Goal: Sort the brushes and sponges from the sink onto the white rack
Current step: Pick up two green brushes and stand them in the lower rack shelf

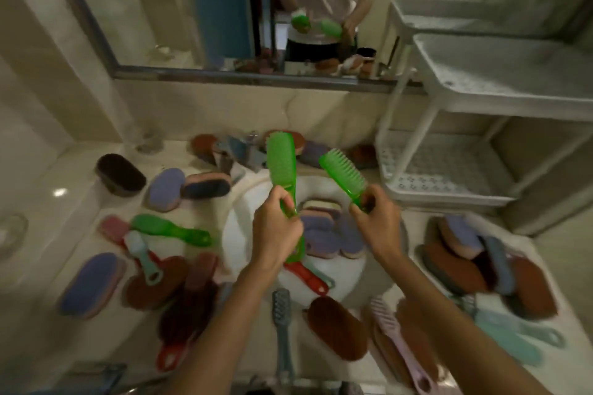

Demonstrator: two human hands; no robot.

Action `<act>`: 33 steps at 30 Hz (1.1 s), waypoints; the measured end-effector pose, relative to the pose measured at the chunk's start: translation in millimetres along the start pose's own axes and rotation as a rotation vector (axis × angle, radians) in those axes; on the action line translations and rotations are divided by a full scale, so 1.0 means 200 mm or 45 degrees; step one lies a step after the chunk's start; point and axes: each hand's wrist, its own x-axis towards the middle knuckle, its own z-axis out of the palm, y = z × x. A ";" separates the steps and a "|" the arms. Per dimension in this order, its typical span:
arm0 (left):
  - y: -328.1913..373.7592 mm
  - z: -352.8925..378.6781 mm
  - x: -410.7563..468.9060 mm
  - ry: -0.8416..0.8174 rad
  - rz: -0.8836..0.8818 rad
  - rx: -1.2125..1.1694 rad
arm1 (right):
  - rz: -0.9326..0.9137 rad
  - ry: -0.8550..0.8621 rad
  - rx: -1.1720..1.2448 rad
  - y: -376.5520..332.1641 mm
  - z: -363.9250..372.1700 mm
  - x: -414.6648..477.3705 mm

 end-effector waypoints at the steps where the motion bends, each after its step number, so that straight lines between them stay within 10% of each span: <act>1: 0.03 0.08 -0.03 -0.053 0.020 0.009 | 0.006 0.000 -0.024 0.06 -0.08 0.00; 15: 0.52 1.04 -0.12 -0.493 0.006 0.231 | 0.363 0.044 -0.018 0.75 -0.71 0.25; 33: 0.50 1.56 0.60 -0.517 -0.301 0.126 | 0.582 -0.229 0.000 1.06 -0.45 1.05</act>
